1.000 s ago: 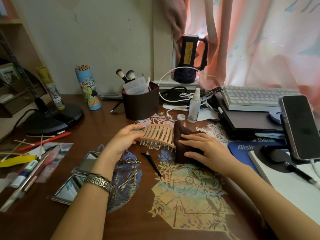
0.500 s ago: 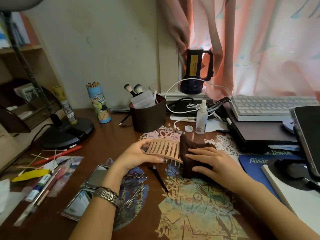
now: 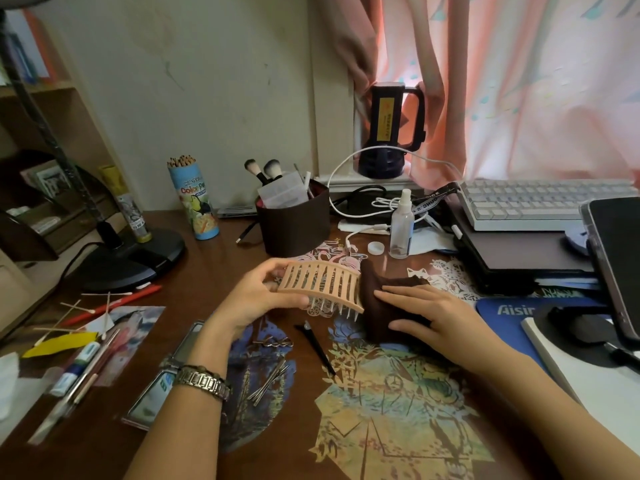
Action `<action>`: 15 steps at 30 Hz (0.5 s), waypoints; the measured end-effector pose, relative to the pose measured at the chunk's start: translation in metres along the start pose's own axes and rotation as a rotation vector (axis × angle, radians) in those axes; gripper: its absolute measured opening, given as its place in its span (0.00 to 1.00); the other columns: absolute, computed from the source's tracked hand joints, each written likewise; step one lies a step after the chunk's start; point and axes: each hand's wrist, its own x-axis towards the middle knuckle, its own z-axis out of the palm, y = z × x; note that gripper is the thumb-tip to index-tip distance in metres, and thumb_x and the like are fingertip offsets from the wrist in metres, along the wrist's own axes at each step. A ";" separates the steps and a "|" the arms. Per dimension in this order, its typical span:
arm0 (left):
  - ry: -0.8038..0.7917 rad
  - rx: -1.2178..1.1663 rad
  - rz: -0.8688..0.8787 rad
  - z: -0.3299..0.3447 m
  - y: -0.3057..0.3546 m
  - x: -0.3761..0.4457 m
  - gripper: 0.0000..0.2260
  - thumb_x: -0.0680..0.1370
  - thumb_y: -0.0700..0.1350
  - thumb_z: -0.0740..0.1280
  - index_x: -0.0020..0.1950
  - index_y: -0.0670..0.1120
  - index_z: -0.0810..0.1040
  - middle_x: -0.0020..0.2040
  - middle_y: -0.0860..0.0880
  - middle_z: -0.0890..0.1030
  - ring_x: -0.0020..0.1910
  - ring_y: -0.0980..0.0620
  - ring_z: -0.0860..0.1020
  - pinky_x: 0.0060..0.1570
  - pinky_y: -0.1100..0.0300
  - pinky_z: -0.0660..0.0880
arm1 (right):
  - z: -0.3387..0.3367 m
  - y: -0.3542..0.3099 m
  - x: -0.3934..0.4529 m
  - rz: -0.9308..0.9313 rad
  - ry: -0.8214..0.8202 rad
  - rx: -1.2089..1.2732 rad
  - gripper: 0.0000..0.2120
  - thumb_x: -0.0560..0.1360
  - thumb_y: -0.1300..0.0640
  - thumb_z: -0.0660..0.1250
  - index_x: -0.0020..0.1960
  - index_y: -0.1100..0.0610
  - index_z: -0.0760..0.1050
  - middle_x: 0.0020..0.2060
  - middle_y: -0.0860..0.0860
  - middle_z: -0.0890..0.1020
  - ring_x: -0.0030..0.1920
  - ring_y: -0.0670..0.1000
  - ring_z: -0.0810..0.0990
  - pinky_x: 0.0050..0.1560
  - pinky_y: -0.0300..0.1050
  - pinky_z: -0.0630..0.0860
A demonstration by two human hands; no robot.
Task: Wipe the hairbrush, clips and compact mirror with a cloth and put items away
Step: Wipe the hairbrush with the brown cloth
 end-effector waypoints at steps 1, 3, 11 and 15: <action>0.015 -0.014 0.011 -0.002 0.000 -0.002 0.31 0.54 0.49 0.82 0.55 0.57 0.78 0.56 0.47 0.80 0.55 0.47 0.79 0.58 0.51 0.76 | 0.000 0.000 0.000 0.002 0.009 0.005 0.22 0.75 0.37 0.55 0.68 0.32 0.60 0.66 0.36 0.70 0.65 0.43 0.70 0.59 0.45 0.73; 0.046 -0.085 0.035 -0.006 0.000 -0.005 0.30 0.53 0.50 0.80 0.54 0.57 0.78 0.54 0.48 0.81 0.57 0.45 0.78 0.59 0.48 0.76 | 0.000 -0.001 -0.001 0.005 0.031 0.019 0.22 0.74 0.37 0.56 0.68 0.32 0.60 0.65 0.36 0.71 0.64 0.43 0.71 0.59 0.45 0.73; 0.023 -0.395 0.119 -0.004 0.002 -0.014 0.39 0.54 0.39 0.81 0.63 0.47 0.72 0.53 0.48 0.82 0.56 0.50 0.80 0.51 0.60 0.78 | 0.003 0.002 -0.002 0.032 0.060 0.052 0.24 0.74 0.38 0.57 0.70 0.37 0.62 0.65 0.39 0.73 0.62 0.44 0.73 0.58 0.44 0.73; 0.052 -0.501 0.123 -0.006 0.003 -0.017 0.40 0.53 0.43 0.83 0.62 0.48 0.73 0.51 0.48 0.83 0.54 0.52 0.80 0.49 0.63 0.78 | 0.004 0.000 -0.002 0.044 0.053 0.052 0.25 0.74 0.38 0.58 0.70 0.38 0.63 0.64 0.40 0.74 0.62 0.45 0.73 0.58 0.45 0.74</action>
